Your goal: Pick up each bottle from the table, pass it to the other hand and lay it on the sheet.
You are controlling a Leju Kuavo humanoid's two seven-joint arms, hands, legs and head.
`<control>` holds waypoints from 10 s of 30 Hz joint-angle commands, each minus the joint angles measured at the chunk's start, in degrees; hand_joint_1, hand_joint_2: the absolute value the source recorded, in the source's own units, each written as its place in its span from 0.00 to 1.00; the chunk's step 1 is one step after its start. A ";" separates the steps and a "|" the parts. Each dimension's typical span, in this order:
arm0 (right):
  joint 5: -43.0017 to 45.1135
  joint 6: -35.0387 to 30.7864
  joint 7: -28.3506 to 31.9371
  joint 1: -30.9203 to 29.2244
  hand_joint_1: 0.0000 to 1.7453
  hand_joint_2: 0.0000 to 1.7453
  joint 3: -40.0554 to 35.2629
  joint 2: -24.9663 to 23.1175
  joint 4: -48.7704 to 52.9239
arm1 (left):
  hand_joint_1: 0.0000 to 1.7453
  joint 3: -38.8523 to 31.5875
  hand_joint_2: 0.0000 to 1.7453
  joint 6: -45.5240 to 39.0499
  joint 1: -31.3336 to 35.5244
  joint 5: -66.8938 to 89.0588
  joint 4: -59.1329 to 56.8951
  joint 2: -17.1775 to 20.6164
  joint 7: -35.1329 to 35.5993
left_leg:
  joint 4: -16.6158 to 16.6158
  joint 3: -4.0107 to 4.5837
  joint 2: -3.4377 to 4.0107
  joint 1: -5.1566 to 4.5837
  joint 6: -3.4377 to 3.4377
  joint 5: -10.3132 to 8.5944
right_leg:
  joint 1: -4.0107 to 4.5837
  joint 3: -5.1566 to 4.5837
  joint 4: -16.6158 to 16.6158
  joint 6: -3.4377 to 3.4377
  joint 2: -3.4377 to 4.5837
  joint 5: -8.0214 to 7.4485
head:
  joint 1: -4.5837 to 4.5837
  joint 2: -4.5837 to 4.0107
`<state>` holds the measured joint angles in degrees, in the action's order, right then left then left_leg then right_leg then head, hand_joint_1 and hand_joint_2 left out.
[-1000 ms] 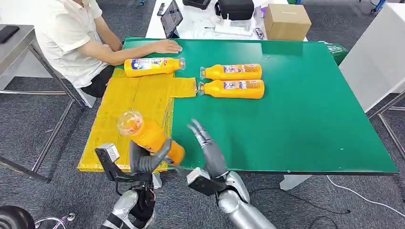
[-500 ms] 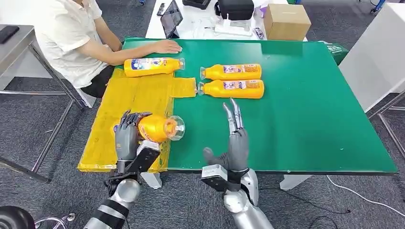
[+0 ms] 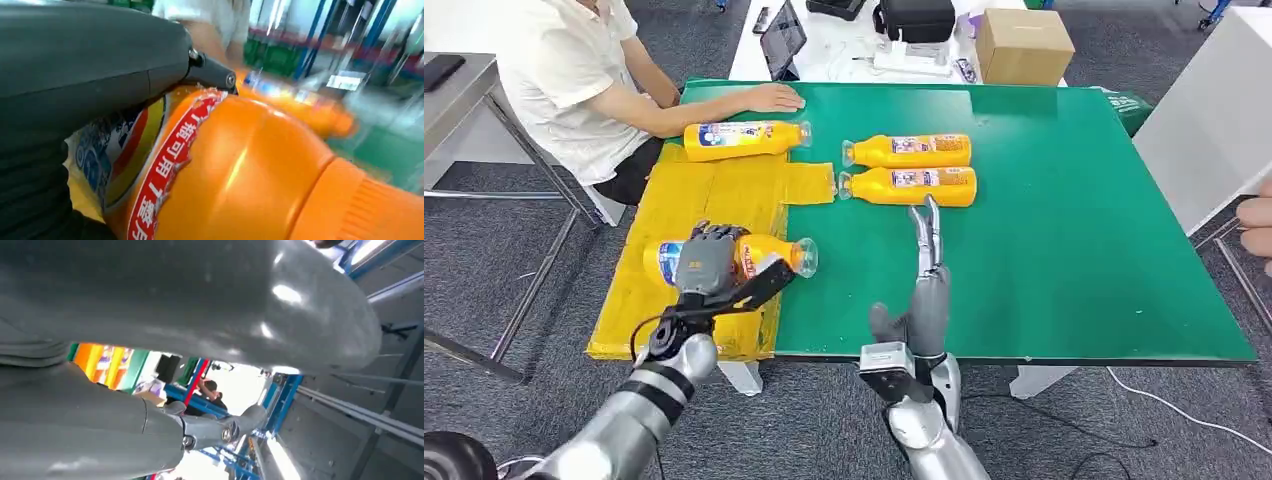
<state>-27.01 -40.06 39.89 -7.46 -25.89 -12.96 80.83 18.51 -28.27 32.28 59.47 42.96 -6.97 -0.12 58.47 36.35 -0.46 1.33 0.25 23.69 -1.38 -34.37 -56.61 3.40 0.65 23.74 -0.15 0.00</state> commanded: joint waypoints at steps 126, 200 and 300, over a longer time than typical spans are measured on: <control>-47.62 0.06 -18.67 -8.39 0.00 0.00 19.21 12.65 -28.79 | 0.00 9.37 1.00 5.21 -30.36 -47.66 31.41 -2.16 -23.10 | -0.02 0.11 0.00 -0.06 -0.13 0.12 | -0.02 -0.05 0.05 -0.09 -0.16 0.07 | 0.02 0.00; -39.41 10.01 -26.14 -24.51 0.98 1.00 8.65 13.88 -63.30 | 0.00 14.81 1.00 16.81 -25.36 -62.88 27.87 -2.00 -18.96 | -0.09 -0.37 -0.19 -0.03 -0.18 0.02 | 0.02 0.46 0.17 -0.09 -0.38 0.05 | 0.02 0.00; 7.96 13.76 0.11 -18.28 0.88 1.00 -13.36 8.38 -32.15 | 0.00 9.09 1.00 31.54 -18.28 -101.88 20.25 -6.67 -20.79 | 0.00 -0.14 0.00 -0.05 -0.16 0.08 | 0.01 0.22 0.02 -0.11 -0.15 0.07 | 0.02 0.00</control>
<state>-19.28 -26.77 40.06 -23.14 -36.00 -5.05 50.69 26.49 3.50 12.82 -42.53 63.23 -14.73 -20.92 58.48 36.39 -0.58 1.28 0.15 23.69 -1.41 -34.29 -56.59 3.44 0.45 23.76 -0.13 0.00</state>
